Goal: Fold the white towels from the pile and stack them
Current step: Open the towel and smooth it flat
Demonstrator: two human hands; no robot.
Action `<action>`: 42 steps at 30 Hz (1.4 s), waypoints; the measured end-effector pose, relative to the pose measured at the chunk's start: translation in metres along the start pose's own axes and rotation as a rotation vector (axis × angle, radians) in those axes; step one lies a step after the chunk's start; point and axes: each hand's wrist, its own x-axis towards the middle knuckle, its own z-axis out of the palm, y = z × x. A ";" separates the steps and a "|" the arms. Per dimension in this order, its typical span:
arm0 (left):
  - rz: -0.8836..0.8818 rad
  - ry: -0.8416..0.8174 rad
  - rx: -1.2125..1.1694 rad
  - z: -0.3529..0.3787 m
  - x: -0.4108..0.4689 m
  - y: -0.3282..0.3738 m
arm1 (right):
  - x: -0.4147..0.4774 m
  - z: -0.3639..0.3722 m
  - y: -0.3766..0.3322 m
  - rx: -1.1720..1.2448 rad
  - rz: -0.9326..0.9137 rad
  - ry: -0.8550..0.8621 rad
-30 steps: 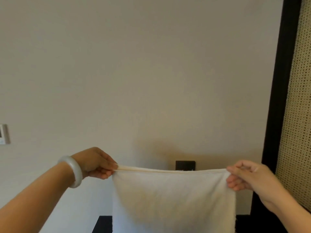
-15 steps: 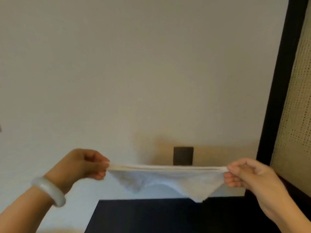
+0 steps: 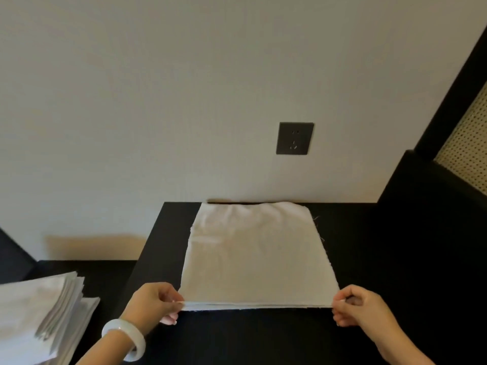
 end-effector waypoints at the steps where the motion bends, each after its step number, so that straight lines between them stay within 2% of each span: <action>1: 0.015 0.009 0.031 0.002 -0.002 -0.004 | -0.004 0.000 0.001 -0.073 -0.011 0.016; 3: 0.056 0.047 0.147 0.006 -0.006 -0.011 | -0.009 0.002 0.003 -0.258 -0.042 0.054; 5: 0.139 0.106 0.405 0.009 -0.011 -0.014 | -0.016 0.003 0.004 -0.504 -0.119 0.078; 7: 0.300 0.157 0.656 0.013 -0.017 -0.009 | -0.021 0.006 -0.002 -0.813 -0.267 0.105; 8: 0.395 0.168 0.708 0.017 -0.019 -0.003 | -0.023 0.010 -0.008 -0.890 -0.352 0.111; 11: 0.596 0.089 0.665 0.036 -0.017 0.017 | -0.022 0.028 -0.030 -0.844 -0.564 -0.016; 13: 0.611 0.015 0.607 0.049 -0.011 0.031 | -0.019 0.043 -0.038 -0.745 -0.635 -0.168; 17: 0.521 -0.084 0.583 0.048 0.002 0.040 | -0.010 0.048 -0.041 -0.641 -0.539 -0.305; 20: 0.505 -0.189 0.600 0.038 0.011 0.035 | -0.002 0.038 -0.045 -0.703 -0.464 -0.375; 22: 0.546 -0.113 0.568 0.038 0.019 0.039 | 0.004 0.043 -0.055 -0.730 -0.505 -0.338; 25: 0.661 0.173 0.536 0.061 0.037 0.058 | 0.010 0.080 -0.080 -0.576 -0.713 -0.104; 26: 0.687 0.232 0.576 0.072 0.044 0.065 | 0.012 0.097 -0.090 -0.559 -0.768 -0.051; 28: 0.666 0.248 0.782 0.095 0.054 0.073 | 0.017 0.129 -0.098 -0.645 -0.833 -0.073; 30: 0.615 0.298 0.955 0.101 0.061 0.069 | 0.028 0.147 -0.088 -0.818 -0.823 -0.122; 33: 0.509 0.311 0.926 0.088 0.056 0.053 | 0.039 0.130 -0.062 -0.932 -0.693 -0.029; 36: 0.512 0.390 0.924 0.079 0.056 0.027 | 0.036 0.098 -0.047 -0.943 -0.702 0.091; 37: 0.505 0.387 0.903 0.077 0.055 0.021 | 0.030 0.090 -0.048 -0.922 -0.679 0.033; 38: 0.476 0.317 0.881 0.074 0.053 0.021 | 0.029 0.085 -0.050 -0.937 -0.663 0.015; 40: 0.436 0.254 0.888 0.068 0.052 0.034 | 0.034 0.087 -0.059 -1.014 -0.634 0.027; 42: 0.475 0.315 0.929 0.068 0.068 0.056 | 0.042 0.097 -0.081 -0.962 -0.599 0.005</action>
